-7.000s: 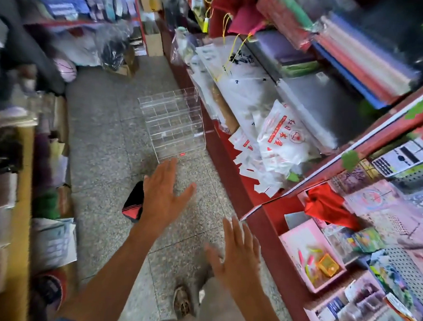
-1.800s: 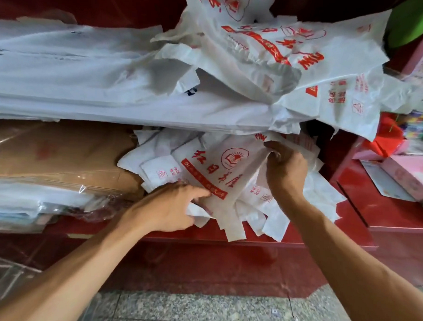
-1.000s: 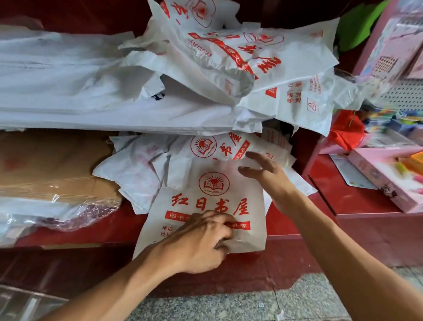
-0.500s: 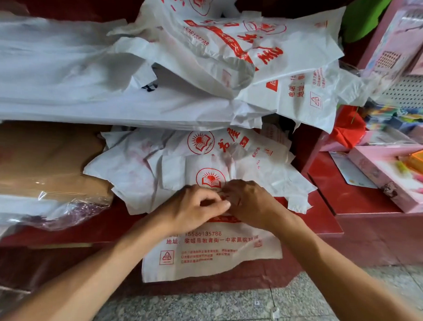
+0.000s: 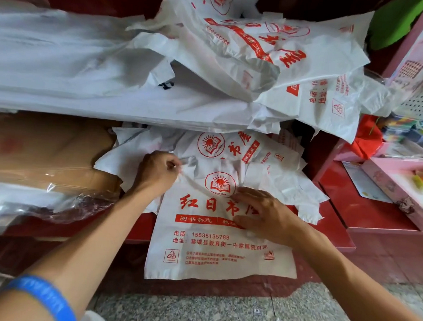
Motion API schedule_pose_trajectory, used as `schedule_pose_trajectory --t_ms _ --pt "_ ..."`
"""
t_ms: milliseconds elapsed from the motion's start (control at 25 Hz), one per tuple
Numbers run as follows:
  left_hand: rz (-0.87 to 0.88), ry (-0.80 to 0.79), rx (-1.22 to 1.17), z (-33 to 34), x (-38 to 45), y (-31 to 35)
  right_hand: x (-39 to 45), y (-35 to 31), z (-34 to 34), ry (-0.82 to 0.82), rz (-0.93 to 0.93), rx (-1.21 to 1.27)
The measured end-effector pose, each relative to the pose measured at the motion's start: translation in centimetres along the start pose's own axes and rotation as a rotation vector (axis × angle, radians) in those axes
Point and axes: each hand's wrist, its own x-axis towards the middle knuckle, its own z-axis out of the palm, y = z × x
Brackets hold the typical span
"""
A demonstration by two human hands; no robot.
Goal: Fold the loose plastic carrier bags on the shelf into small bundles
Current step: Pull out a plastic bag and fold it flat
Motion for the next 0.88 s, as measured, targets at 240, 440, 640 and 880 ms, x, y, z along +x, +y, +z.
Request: schedule_pose_trajectory --t_ms 240,440,640,880 --pt "-0.348 0.158 -1.036 -1.8 1.8 2.0 0.3 0.0 -0.5 0.011 0.003 0.006" --pt "-0.105 0.121 -1.109 -0.7 2.4 0.8 0.4 -0.3 -0.9 0.080 -0.051 -0.029" --pt "0.184 -0.074 -0.018 1.7 0.8 -0.6 1.1 0.1 -0.7 0.160 -0.091 0.076" --pt "0.186 -0.298 0.368 1.9 0.4 0.8 2.3 0.3 -0.3 0.346 -0.019 -0.048"
